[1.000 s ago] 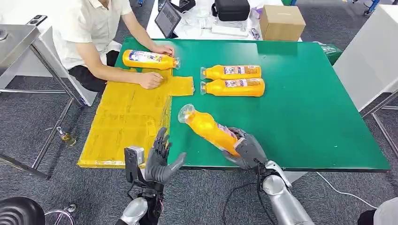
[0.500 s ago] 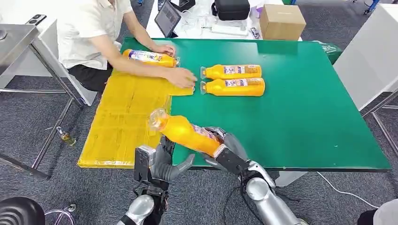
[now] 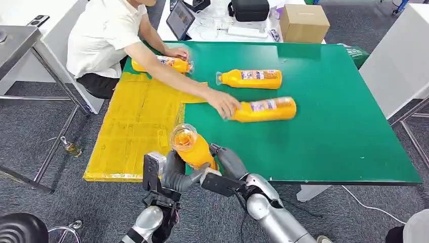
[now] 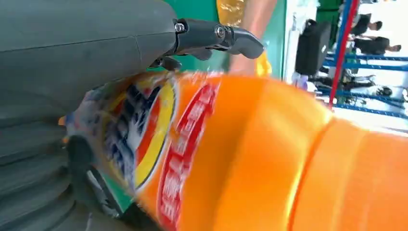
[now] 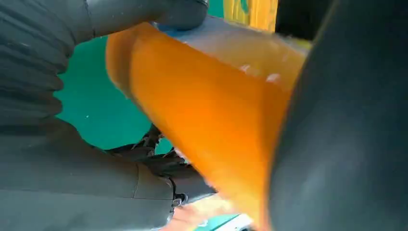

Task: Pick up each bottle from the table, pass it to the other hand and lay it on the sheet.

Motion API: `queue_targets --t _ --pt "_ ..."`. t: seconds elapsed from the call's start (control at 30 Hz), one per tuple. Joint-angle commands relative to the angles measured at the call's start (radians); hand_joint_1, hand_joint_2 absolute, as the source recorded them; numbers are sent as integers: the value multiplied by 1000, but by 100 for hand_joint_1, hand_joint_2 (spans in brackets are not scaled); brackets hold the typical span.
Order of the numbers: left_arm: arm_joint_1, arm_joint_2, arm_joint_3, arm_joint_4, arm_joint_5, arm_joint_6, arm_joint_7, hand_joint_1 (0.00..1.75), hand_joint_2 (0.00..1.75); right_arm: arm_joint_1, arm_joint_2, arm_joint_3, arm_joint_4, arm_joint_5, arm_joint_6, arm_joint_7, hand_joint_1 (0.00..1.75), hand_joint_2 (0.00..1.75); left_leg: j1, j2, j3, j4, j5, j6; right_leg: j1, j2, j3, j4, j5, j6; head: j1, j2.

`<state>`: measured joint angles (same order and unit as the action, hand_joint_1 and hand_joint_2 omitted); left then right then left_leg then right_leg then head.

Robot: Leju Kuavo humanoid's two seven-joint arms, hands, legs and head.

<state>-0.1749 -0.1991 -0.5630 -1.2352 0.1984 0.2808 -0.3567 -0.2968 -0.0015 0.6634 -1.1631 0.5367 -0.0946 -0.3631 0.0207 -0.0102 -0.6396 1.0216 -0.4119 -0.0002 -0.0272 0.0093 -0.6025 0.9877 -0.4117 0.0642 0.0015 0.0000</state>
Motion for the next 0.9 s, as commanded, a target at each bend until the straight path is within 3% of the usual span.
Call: queue_targets --t 0.03,0.17,0.2,0.23,0.5,0.53,0.57,0.63,0.9 --pt "-92 -19 51 98 114 -39 18 0 175 -69 15 162 -16 -22 11 3 145 175 1 2 2 1 -1 1 1 0 2 0 -1 -3 0 0" --pt "-129 -30 73 138 158 -24 20 0 175 -73 29 191 -10 -53 22 -6 148 175 1 2 5 0 -2 1 2 0 5 0 -2 -4 0 0" --pt "-142 -31 67 158 157 -18 11 10 175 -78 29 202 -7 -67 23 -7 148 175 1 2 3 0 -1 1 1 0 2 0 -1 -3 0 0" --pt "-149 -29 61 165 146 -10 1 175 175 -79 29 205 -5 -73 21 -5 148 175 1 2 5 0 -2 1 2 0 4 0 -1 -4 0 0" --pt "-158 -22 12 195 50 53 -45 175 175 -81 21 190 -19 -117 22 -4 140 175 1 1 3 0 -1 1 1 -1 3 0 -1 -3 0 0" --pt "-159 -22 12 196 22 77 -61 175 175 -76 23 181 -26 -129 20 -1 40 175 0 0 2 0 -1 1 1 -1 2 0 -1 -2 0 0" --pt "-158 -18 13 192 1 90 -72 175 175 -71 24 175 -33 -134 17 0 0 175 1 1 8 0 -3 2 3 -1 8 0 -3 -6 0 0" --pt "-150 -12 25 173 -12 87 -74 175 175 -62 24 166 -49 -139 9 1 0 175 0 1 2 0 0 1 1 0 1 0 0 -2 0 0" --pt "-124 2 52 111 44 3 -42 175 175 -44 26 148 -78 -140 -25 1 0 175 1 3 8 0 -4 2 3 1 7 -1 -3 -6 0 0"
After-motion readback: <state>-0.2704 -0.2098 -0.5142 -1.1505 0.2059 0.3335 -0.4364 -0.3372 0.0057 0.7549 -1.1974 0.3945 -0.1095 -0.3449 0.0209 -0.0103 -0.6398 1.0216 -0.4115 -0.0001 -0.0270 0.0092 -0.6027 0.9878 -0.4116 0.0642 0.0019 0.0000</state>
